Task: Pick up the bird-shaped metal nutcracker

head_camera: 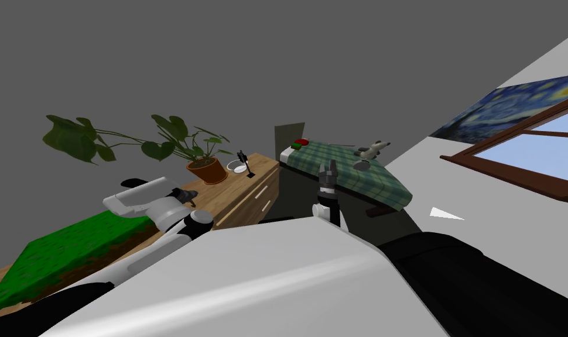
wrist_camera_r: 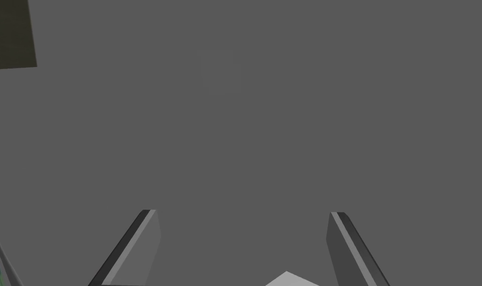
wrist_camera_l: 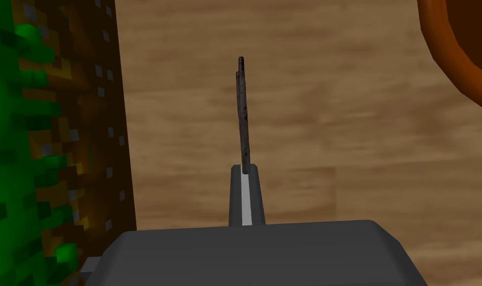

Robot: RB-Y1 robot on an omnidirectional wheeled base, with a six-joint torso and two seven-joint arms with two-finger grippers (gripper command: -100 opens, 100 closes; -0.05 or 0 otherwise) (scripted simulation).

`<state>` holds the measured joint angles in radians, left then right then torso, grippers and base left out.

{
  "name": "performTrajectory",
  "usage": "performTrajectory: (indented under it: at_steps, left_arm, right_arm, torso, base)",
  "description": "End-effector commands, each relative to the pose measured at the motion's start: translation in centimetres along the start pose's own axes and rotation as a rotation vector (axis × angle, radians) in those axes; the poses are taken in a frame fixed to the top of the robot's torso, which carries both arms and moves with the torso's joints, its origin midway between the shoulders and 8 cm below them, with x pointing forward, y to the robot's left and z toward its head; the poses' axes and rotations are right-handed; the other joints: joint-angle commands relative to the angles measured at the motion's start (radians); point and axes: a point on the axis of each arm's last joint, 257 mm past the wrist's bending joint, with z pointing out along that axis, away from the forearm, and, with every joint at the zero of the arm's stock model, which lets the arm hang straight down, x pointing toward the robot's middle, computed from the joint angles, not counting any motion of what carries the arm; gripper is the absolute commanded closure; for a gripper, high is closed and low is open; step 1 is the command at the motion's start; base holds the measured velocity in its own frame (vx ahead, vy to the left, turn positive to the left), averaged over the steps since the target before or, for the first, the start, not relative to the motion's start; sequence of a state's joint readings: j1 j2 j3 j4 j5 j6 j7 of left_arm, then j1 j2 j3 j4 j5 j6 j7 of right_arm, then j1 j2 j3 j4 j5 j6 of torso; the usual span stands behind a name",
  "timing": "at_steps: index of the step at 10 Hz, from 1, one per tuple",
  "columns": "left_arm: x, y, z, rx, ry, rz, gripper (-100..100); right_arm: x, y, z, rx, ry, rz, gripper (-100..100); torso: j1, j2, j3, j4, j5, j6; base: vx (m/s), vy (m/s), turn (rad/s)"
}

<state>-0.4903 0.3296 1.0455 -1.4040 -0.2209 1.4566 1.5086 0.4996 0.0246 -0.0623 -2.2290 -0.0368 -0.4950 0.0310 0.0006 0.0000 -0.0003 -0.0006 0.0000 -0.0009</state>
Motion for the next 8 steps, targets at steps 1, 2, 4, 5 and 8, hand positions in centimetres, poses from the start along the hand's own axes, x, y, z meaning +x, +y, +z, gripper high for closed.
performTrajectory:
  at_steps: [1, 2, 4, 5, 8]
  left_arm:
    - [0.0, 0.0, 0.0, 0.000, 0.000, 0.000, 100]
    - [0.0, 0.1, 0.0, -0.003, 0.000, -0.004, 100]
    - [0.0, 0.1, 0.0, -0.003, -0.001, -0.003, 0]
    - [0.6, 0.0, -0.9, 0.004, -0.001, -0.003, 100]
    - [0.7, 0.0, -1.2, 0.004, 0.000, -0.003, 0]
  right_arm:
    - [0.0, 0.0, 0.0, 0.000, 0.000, 0.000, 0]
    - [0.0, 0.0, 0.0, 0.000, 0.000, 0.000, 0]
    - [0.0, 0.0, 0.0, 0.000, 0.000, 0.000, 0]
    - [0.0, 0.0, 0.0, 0.000, 0.000, 0.000, 0]
    - [0.0, 0.0, 0.0, 0.000, 0.000, 0.000, 0]
  torso:
    - [0.000, 0.000, 0.000, 0.000, 0.000, 0.000]
    - [-0.001, -0.001, -0.001, -0.001, -0.001, 0.000]
    - [-0.001, -0.001, -0.001, -0.001, -0.001, 0.000]
    - [-0.001, -0.001, -0.001, -0.001, -0.001, 0.000]
    - [-0.002, 0.002, 0.001, 0.000, -0.001, -0.001]
  base:
    - [0.000, 0.000, 0.000]
    - [0.000, 0.000, 0.000]
    - [0.000, 0.000, 0.000]
    - [-0.043, -0.014, -0.062]
    - [-0.033, -0.009, -0.025]
